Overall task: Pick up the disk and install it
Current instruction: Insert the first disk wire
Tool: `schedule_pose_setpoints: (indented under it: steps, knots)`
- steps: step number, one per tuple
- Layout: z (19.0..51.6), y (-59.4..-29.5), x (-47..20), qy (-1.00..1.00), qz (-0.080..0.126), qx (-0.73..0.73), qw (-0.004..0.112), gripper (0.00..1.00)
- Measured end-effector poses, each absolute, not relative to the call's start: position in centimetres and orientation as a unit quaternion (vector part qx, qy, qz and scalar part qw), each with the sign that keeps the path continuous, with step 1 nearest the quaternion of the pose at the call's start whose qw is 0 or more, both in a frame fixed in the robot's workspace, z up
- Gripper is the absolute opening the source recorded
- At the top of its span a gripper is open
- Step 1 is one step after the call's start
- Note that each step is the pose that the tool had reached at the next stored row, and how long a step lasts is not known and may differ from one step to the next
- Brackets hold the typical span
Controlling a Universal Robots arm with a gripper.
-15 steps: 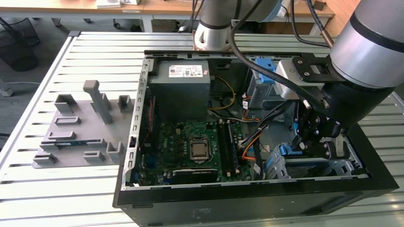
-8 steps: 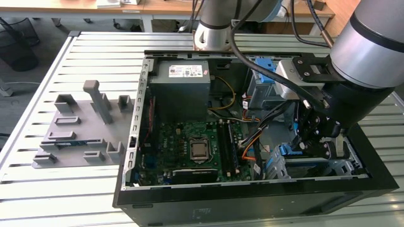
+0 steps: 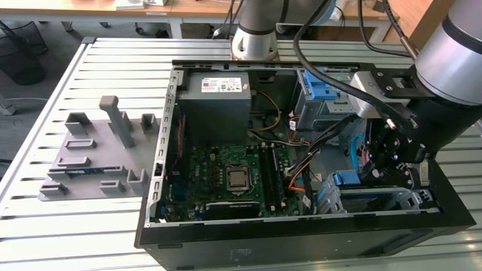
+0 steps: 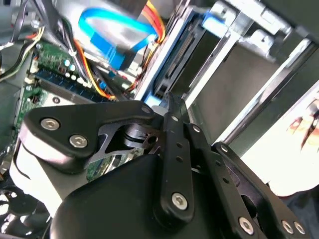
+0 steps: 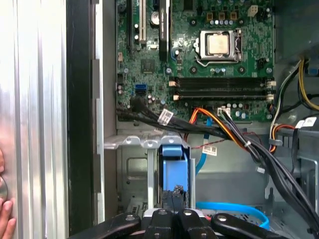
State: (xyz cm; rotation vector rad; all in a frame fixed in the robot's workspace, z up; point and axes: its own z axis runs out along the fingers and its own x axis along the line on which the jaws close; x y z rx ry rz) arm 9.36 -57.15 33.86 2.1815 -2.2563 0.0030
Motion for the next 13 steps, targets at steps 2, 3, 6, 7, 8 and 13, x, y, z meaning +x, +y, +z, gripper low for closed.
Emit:
schedule_pose_setpoints:
  steps: [2, 3, 6, 7, 8, 13]
  knots:
    - [33.9, -57.1, 9.6, -0.719, 0.001, 0.695, 0.002, 0.11]
    - [34.0, -57.1, 9.6, -0.719, 0.001, 0.695, 0.002, 0.11]
    - [34.8, -57.1, 9.6, -0.719, 0.001, 0.695, 0.002, 0.11]
    - [35.0, -57.1, 9.6, -0.719, 0.001, 0.695, 0.002, 0.11]
    - [35.3, -57.1, 9.6, -0.719, 0.001, 0.695, 0.002, 0.11]
    - [35.9, -57.0, 10.0, -0.719, 0.001, 0.695, 0.001, 0.11]
